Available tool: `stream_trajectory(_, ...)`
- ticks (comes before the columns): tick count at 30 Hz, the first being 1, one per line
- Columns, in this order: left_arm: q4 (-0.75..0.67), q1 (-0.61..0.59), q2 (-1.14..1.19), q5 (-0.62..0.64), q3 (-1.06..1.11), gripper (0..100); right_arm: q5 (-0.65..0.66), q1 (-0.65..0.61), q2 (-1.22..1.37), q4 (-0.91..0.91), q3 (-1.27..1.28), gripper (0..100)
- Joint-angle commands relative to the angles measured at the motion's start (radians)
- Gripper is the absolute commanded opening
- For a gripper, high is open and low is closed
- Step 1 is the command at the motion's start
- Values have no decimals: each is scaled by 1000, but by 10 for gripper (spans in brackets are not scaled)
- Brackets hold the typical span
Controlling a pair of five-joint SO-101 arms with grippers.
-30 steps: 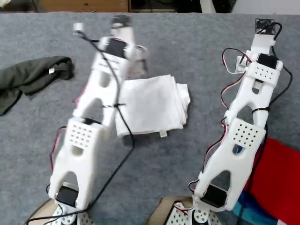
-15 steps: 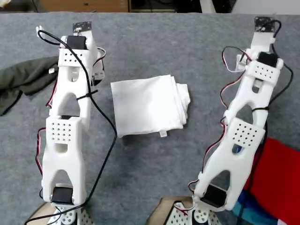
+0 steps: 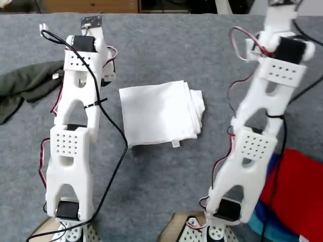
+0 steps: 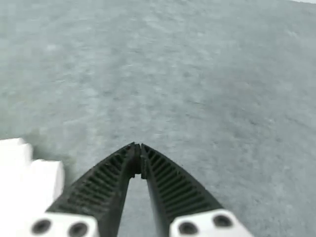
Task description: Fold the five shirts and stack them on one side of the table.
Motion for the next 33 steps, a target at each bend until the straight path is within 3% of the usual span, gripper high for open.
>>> stream_trajectory(1, 6, 29, -47, -5, -2, 19, 38, -102, -165, 20, 105, 5)
stream_trajectory(10, -80, 29, 117, -14, -3, 19, -46, -334, -565, 15, 796, 5)
stream_trajectory(16, -69, 28, 145, -54, -61, 19, -245, -341, -792, 11, 1152, 5)
stream_trajectory(22, -72, 28, 157, -54, -60, 19, -437, -433, -829, -74, 1468, 17)
stream_trajectory(28, -71, 15, 242, -54, -123, 19, -588, -447, -828, -193, 1618, 161)
stream_trajectory(33, -69, -5, 260, -54, -175, 19, -606, -453, -829, -242, 1635, 188)
